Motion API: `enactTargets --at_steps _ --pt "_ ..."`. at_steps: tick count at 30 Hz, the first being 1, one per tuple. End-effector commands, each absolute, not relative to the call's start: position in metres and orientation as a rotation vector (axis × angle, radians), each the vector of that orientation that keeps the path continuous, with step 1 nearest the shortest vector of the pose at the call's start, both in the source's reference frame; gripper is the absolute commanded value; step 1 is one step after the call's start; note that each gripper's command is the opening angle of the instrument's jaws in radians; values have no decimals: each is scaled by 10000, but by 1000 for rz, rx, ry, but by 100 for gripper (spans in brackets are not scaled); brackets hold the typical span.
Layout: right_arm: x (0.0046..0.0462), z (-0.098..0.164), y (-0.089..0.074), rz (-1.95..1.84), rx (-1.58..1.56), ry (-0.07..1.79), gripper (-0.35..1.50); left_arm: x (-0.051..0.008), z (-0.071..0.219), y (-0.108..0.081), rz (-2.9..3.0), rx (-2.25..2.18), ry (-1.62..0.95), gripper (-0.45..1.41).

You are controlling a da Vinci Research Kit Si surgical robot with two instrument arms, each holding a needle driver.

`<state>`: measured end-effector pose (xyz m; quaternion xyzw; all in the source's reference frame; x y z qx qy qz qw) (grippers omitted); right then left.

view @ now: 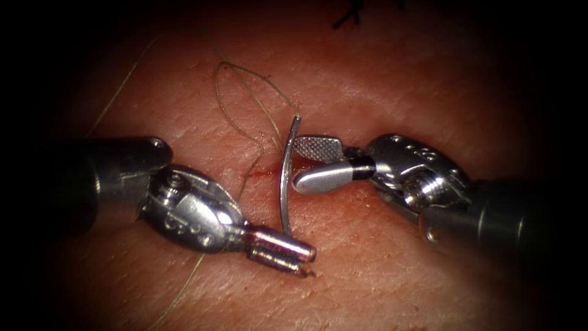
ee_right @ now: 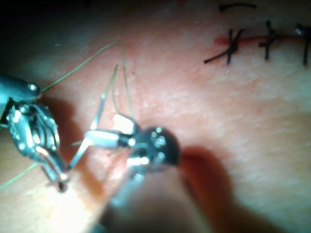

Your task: Wound Closure

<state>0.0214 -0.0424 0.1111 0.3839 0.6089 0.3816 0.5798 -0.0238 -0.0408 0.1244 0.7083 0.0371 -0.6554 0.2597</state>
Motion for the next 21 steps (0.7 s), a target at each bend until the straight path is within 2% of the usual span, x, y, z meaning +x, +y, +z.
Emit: enactTargets --at_steps 1,21 --pt "226 1117 -423 881 912 1428 79 -242 1249 -407 -1776 1919 99 -45" --pt "238 1113 -428 876 972 1459 64 -246 1249 -407 -1777 1914 103 -45"
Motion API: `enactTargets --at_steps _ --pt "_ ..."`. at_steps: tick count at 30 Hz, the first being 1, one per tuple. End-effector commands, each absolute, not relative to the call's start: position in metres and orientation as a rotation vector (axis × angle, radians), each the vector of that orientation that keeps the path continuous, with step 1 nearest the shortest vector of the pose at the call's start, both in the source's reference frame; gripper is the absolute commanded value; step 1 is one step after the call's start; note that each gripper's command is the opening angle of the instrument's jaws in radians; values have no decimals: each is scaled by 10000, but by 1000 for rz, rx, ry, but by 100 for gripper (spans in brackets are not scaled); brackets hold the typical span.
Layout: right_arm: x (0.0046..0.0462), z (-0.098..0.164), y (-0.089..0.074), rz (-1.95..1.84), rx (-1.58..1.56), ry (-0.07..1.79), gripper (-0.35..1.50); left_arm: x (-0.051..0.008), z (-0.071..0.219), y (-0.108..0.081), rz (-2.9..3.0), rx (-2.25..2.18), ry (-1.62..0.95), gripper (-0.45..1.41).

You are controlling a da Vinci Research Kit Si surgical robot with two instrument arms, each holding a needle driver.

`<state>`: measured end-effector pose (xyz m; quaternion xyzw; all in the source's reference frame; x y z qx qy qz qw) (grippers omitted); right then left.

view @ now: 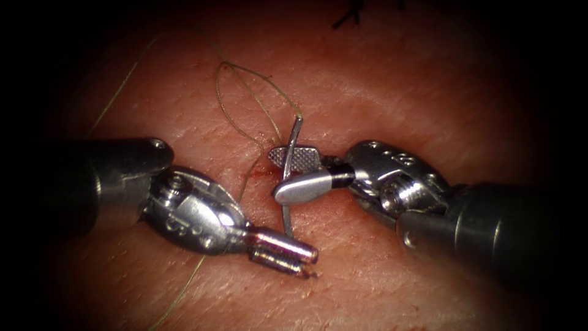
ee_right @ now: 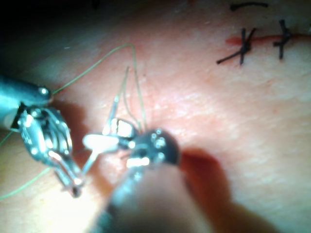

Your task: Wound Closure

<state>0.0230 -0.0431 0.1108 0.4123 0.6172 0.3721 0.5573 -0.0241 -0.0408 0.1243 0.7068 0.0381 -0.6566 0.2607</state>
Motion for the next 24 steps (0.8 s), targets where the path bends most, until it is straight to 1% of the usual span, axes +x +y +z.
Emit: enactTargets --at_steps 1,4,5,6,7,8,9,18,19,20,21,22,24 --pt "238 1113 -428 876 972 1459 61 -246 1249 -407 -1777 1914 103 -45" --pt "240 1114 -426 882 968 1465 57 -246 1249 -407 -1776 1914 103 -45" --pt "240 1114 -426 883 968 1468 52 -246 1249 -407 -1777 1910 105 -45" --pt "240 1114 -426 884 968 1471 42 -247 1249 -407 -1773 1909 99 -45" --pt "241 1115 -425 885 968 1477 25 -247 1249 -407 -1773 1909 99 -45" --pt "241 1115 -426 884 969 1480 -10 -247 1249 -407 -1776 1908 96 -45" --pt "241 1115 -426 881 973 1484 -35 -247 1249 -407 -1776 1908 96 -45" --pt "241 1118 -427 892 994 1507 -35 -246 1246 -403 -1795 1902 76 -45" --pt "240 1118 -427 894 995 1513 -35 -246 1246 -401 -1826 1907 97 -16" --pt "240 1118 -426 895 995 1516 -35 -246 1245 -399 -1863 1910 114 34" --pt "239 1118 -425 898 994 1518 -35 -245 1245 -397 -1902 1918 148 59" --pt "238 1118 -424 902 992 1521 -35 -245 1244 -394 -1959 1929 195 76" --pt "236 1118 -422 909 991 1525 -35 -242 1242 -391 -2026 1947 273 96"
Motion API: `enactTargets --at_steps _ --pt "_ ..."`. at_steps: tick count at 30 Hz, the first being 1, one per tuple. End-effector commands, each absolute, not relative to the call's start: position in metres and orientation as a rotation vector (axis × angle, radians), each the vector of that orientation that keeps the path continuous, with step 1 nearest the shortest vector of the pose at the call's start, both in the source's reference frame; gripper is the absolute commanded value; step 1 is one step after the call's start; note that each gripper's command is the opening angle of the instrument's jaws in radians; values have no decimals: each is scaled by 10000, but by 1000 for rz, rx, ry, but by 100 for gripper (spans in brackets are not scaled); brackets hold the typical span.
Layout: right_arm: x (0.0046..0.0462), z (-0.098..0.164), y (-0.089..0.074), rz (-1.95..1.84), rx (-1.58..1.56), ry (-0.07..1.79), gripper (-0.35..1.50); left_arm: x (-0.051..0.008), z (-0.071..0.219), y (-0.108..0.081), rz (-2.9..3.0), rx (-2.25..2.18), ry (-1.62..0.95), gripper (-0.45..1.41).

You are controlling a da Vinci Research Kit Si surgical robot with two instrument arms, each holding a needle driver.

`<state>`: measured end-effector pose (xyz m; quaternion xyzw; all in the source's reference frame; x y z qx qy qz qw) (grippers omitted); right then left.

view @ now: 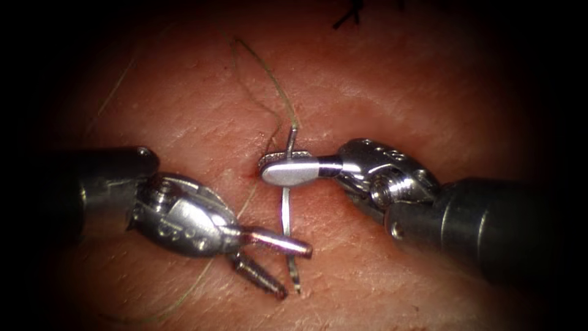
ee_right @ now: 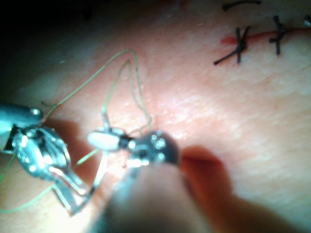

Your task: Wound Closure

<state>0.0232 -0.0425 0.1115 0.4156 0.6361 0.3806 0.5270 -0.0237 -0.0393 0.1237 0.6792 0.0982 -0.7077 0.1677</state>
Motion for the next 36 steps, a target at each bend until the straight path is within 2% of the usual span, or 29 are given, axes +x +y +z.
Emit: enactTargets --at_steps 1,5,8,17,19,24,33,36 --pt "234 1118 -420 914 988 1524 -35 -241 1241 -390 -2062 1953 301 108" --pt "224 1117 -415 892 937 1542 -35 -234 1240 -389 -2133 1959 342 126" --pt "212 1115 -409 856 874 1565 -35 -227 1240 -388 -2176 1963 370 125" --pt "172 1101 -378 594 511 1636 -35 -226 1252 -380 -2374 1922 416 73" --pt "167 1100 -371 518 397 1651 -35 -228 1257 -378 -2424 1887 435 56" --pt "165 1103 -362 343 143 1686 -35 -235 1273 -378 -2542 1809 494 31" --pt "167 1122 -349 124 -153 1610 -35 -252 1289 -360 -2757 1767 600 0" --pt "167 1124 -348 68 -218 1617 -35 -255 1292 -354 -2832 1723 617 -3"
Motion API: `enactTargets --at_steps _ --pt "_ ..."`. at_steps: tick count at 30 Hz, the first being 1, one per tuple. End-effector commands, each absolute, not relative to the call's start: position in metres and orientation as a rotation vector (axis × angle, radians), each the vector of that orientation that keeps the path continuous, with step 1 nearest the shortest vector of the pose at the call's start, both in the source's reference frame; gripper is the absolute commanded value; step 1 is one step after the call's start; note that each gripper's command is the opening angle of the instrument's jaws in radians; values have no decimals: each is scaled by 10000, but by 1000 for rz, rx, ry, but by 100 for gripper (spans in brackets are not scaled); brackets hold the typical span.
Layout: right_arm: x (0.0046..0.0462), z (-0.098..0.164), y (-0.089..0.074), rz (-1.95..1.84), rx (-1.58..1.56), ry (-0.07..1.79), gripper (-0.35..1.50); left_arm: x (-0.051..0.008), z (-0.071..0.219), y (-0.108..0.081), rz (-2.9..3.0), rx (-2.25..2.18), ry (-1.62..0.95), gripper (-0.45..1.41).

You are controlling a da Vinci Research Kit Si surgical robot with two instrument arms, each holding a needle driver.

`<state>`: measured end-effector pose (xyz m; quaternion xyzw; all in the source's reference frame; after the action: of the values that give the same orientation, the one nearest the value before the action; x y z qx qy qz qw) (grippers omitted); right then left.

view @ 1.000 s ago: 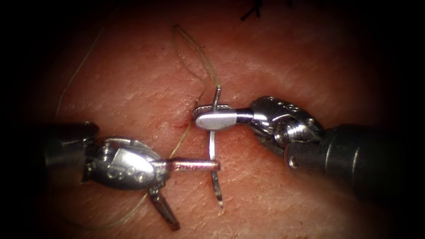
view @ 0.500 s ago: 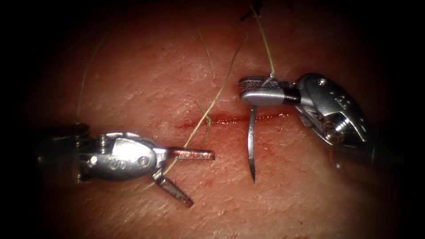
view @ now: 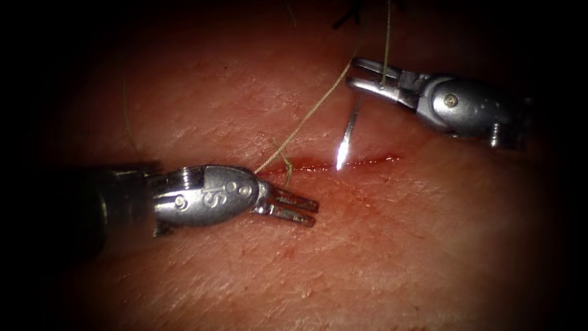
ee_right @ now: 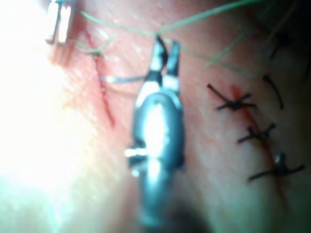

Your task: Wound Closure

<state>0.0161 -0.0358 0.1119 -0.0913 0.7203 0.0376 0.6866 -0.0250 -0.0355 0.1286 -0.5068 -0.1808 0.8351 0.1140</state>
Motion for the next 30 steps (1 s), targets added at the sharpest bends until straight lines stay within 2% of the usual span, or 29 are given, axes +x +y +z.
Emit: enactTargets --at_steps 1,9,19,30 --pt "167 1124 -348 55 -230 1620 -35 -256 1292 -351 2448 -1460 -530 -3" --pt "168 1118 -349 -50 -301 1659 -35 -276 1303 -338 2444 -1295 -503 -8" --pt "168 1113 -354 -158 -241 1665 -35 -311 1332 -357 2507 -1114 -526 -6" --pt "165 1108 -357 -249 -169 1656 -35 -306 1347 -359 2508 -1089 -535 -13"
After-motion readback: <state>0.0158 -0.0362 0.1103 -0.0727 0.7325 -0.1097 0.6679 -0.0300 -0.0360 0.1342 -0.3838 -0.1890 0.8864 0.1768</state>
